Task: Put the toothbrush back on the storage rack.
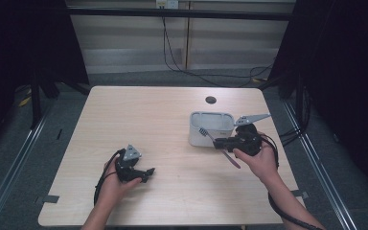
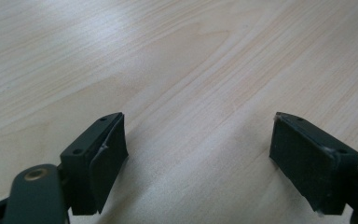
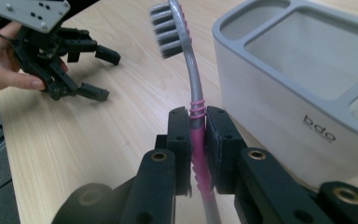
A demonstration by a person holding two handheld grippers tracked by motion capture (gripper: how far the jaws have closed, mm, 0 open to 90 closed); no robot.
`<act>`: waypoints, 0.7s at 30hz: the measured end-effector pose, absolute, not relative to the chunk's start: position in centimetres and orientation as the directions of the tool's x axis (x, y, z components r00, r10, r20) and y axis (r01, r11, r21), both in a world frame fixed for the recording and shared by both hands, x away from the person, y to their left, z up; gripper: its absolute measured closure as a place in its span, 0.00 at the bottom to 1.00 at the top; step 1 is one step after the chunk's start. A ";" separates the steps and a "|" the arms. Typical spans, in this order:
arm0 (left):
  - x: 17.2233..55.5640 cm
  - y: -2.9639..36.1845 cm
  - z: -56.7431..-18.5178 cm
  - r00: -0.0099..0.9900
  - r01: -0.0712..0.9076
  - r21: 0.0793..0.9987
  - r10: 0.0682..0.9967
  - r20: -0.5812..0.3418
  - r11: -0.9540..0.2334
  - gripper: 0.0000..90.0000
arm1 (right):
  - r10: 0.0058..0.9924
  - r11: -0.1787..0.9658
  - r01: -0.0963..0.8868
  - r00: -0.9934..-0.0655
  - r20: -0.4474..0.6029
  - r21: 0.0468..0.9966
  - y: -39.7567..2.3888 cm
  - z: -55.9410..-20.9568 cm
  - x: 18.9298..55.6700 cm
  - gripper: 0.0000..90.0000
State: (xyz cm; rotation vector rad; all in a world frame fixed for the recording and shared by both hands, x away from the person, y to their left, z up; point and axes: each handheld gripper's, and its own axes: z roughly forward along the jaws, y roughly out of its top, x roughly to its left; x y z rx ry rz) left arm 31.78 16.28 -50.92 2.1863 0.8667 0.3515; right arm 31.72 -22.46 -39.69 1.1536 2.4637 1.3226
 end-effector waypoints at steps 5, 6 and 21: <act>31.8 16.3 -50.9 0.733 0.475 0.729 0.680 -0.018 -0.493 0.20 | 0.676 0.317 0.555 -0.701 0.227 0.769 -22.3 -39.2 31.8 0.90; 31.8 16.3 -50.9 0.733 0.475 0.728 0.680 -0.018 -0.493 0.20 | 0.675 0.318 0.545 -0.704 0.219 0.776 -22.2 -39.2 31.9 0.90; 31.8 16.3 -50.9 0.733 0.475 0.729 0.679 -0.018 -0.493 0.20 | 0.672 0.256 0.515 -0.703 0.233 0.818 -22.3 -37.9 32.0 0.90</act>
